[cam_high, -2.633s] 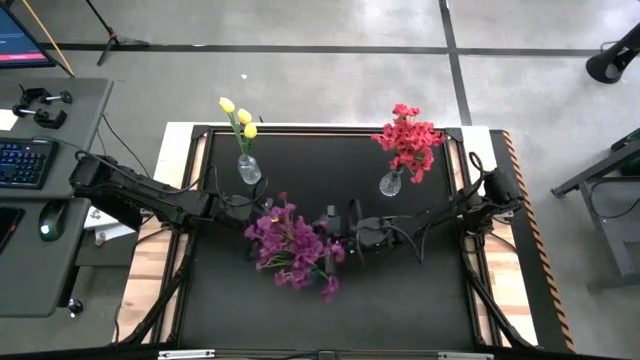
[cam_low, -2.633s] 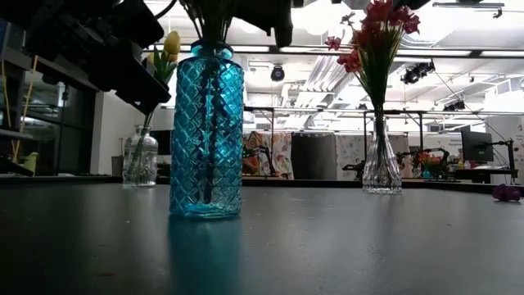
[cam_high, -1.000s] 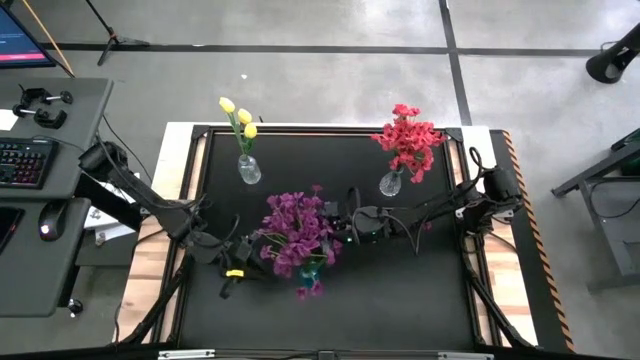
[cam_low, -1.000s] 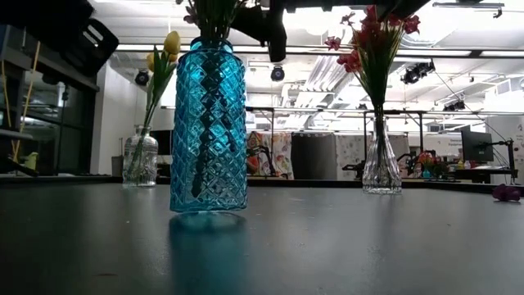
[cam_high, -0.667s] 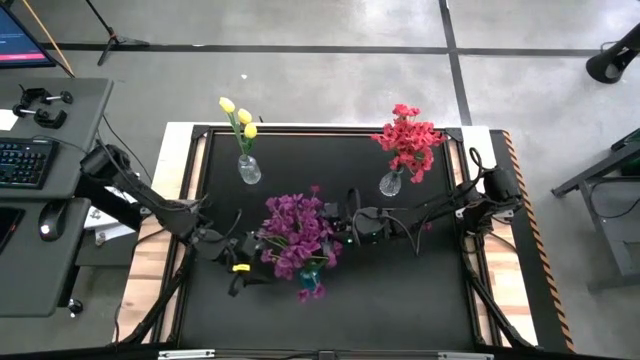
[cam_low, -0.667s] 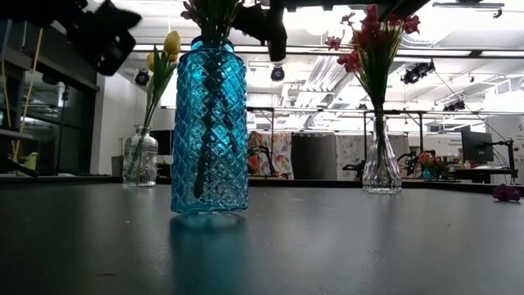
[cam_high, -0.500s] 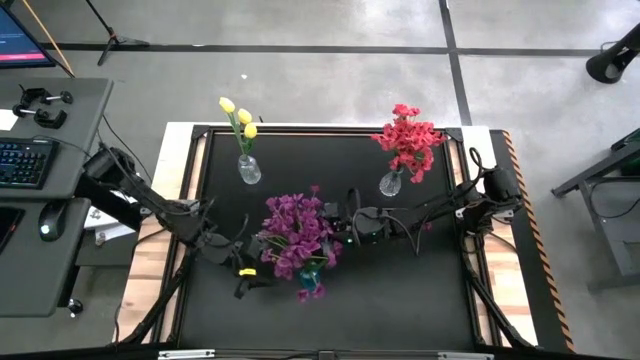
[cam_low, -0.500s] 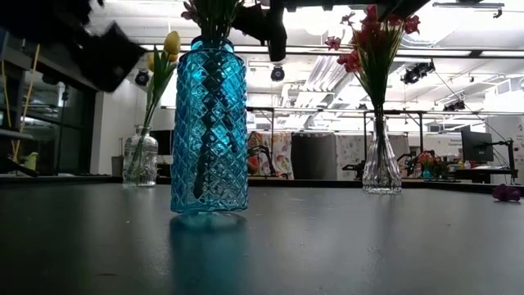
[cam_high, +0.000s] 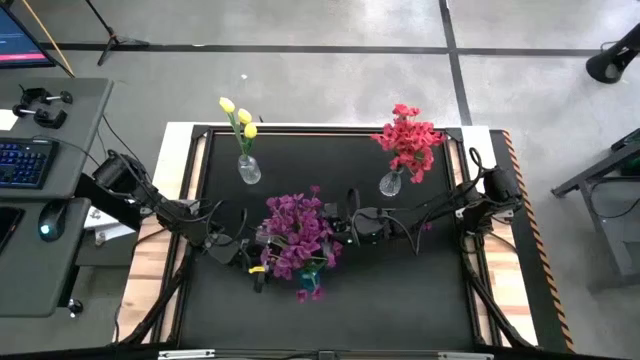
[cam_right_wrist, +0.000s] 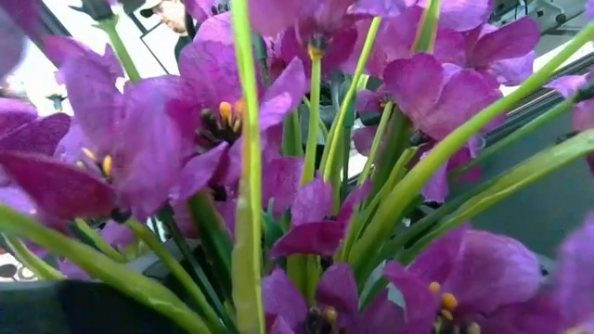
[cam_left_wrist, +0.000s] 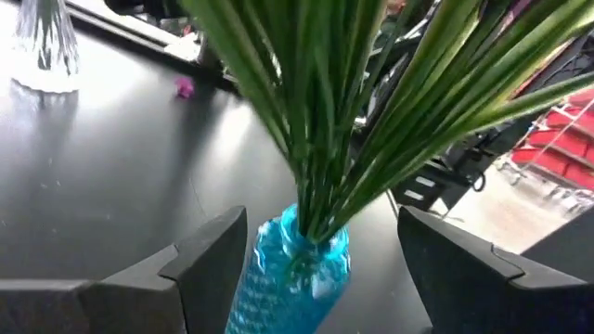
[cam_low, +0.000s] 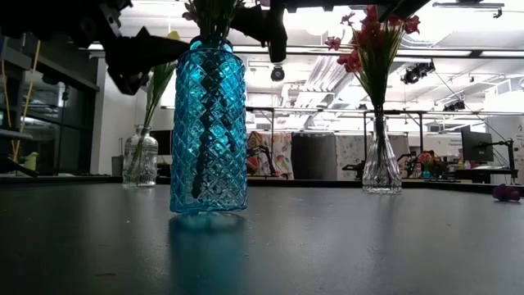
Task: Sort flowers into vase by color
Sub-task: Put the violet flowers into the blue vase
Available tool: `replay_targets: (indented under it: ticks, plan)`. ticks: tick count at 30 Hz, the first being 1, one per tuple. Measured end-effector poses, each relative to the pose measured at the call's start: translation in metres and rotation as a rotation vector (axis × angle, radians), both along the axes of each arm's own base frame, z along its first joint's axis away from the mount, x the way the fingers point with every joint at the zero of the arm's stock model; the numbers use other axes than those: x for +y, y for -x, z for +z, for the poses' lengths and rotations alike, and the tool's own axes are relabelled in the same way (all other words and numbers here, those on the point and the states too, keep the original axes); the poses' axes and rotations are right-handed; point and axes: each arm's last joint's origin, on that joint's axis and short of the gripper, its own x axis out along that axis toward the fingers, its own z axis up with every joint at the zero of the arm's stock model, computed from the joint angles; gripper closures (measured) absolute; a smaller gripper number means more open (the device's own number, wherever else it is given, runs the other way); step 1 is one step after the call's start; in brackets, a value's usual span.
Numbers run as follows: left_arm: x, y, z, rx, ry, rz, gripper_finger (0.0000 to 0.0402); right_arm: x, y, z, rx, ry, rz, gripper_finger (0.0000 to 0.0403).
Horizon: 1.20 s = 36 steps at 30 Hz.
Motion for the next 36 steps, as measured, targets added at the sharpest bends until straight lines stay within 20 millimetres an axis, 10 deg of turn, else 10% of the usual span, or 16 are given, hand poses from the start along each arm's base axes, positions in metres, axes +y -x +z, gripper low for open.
replay_targets:
  ticks: [36]
  plan:
    - [0.004,-0.046,0.0,0.02,-0.148,-0.042,0.0133,0.0,0.0,-0.001,0.007,0.002,0.0,0.0096]
